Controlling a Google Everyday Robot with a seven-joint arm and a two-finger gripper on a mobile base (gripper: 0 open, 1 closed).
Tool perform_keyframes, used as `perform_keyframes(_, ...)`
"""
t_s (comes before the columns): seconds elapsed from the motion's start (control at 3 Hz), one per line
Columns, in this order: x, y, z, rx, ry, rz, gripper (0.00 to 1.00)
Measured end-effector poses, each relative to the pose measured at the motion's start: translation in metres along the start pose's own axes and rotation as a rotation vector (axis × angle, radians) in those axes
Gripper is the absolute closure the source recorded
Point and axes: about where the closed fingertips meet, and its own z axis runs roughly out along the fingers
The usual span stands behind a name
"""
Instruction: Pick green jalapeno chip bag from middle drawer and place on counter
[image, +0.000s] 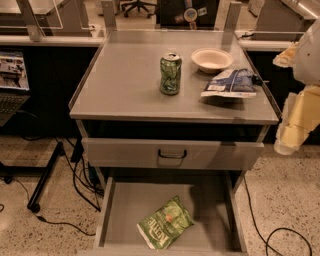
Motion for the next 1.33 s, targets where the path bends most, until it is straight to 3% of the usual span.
perform_keyframes(0.33,0.000,0.000,0.000,0.007,-0.006,0.005,0.00)
perform_keyframes(0.67,-0.002,0.007,0.018,-0.023,-0.054,-0.001,0.00)
perform_keyframes(1.33,0.004,0.028,0.083,-0.187,-0.116,0.034,0.00)
